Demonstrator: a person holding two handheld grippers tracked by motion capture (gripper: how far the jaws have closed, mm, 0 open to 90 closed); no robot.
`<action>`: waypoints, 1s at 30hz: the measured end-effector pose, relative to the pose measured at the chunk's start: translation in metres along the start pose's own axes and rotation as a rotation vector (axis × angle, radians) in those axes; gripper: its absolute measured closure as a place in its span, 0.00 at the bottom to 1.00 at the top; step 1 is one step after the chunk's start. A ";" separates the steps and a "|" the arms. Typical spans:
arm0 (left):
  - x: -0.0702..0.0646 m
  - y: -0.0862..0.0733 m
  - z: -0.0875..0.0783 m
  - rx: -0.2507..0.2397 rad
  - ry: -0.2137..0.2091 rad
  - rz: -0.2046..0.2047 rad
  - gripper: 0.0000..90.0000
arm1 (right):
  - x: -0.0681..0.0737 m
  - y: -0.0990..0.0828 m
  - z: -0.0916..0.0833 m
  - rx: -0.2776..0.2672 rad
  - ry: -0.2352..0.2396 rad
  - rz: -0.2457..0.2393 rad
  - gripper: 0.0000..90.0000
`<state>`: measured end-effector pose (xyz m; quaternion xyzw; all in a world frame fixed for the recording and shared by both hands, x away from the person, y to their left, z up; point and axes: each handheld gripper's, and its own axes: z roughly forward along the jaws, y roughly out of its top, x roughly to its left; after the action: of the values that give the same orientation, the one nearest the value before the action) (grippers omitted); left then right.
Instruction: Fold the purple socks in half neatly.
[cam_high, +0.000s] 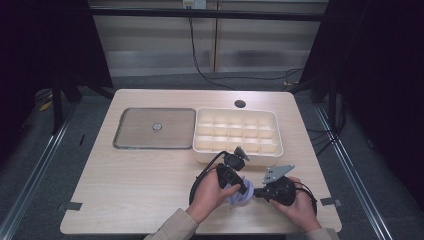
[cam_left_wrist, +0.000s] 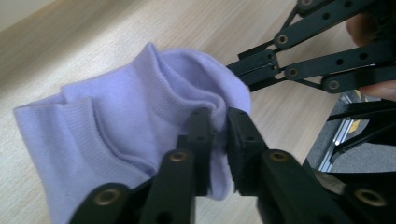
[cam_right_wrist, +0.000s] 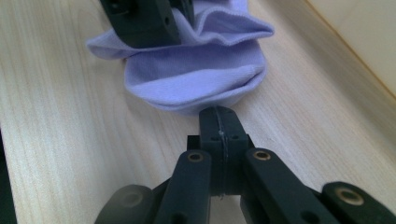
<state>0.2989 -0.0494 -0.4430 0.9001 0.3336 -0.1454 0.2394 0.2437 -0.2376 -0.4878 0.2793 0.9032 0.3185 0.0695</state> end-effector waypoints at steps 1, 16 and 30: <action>0.000 0.000 -0.001 -0.001 0.005 0.006 0.84 | 0.001 0.000 0.000 0.002 0.003 0.015 1.00; 0.025 -0.011 -0.033 -0.045 0.119 -0.062 0.75 | 0.000 0.000 0.000 0.002 0.003 0.003 1.00; 0.007 -0.004 -0.016 -0.020 -0.002 -0.017 0.80 | -0.001 -0.001 0.000 0.010 -0.009 0.004 1.00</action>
<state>0.3025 -0.0344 -0.4335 0.8948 0.3424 -0.1450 0.2473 0.2438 -0.2384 -0.4879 0.2826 0.9039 0.3129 0.0714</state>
